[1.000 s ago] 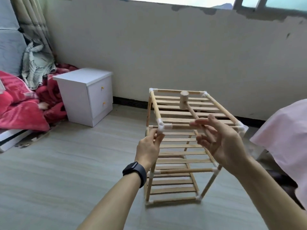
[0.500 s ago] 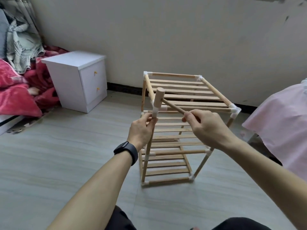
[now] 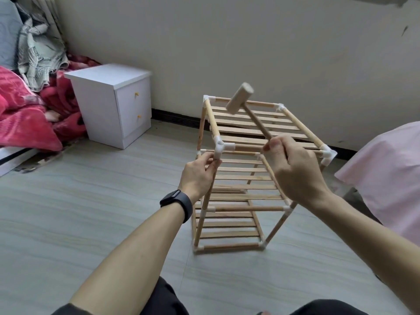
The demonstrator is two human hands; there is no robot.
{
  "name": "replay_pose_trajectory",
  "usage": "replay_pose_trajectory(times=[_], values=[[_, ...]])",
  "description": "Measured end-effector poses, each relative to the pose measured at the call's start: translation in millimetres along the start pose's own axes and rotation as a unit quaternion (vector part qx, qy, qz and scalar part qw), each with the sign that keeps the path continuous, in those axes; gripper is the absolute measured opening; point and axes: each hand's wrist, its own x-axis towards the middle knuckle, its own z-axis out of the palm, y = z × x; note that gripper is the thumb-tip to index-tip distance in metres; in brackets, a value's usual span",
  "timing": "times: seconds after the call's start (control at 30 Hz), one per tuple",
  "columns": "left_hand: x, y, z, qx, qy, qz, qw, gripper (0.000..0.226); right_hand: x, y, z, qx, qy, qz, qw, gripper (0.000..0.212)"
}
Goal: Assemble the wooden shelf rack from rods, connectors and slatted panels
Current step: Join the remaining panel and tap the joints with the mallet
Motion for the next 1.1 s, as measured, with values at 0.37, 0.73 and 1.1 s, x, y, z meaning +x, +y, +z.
replay_pose_trajectory(times=[0.37,0.73,1.1], values=[[0.0,0.6,0.9,0.010,0.000,-0.001,1.000,0.036,1.9,-1.0,-1.4,-0.144,-0.079,0.004,0.986,0.030],[-1.0,0.7,1.1,0.016,0.000,0.003,1.000,0.036,7.5,3.0,-7.8,-0.073,-0.065,0.011,0.995,0.027],[1.3,-2.0,1.9,0.023,0.000,0.007,1.000,0.035,7.7,-2.6,-2.3,-0.026,-0.002,0.009,1.000,0.027]])
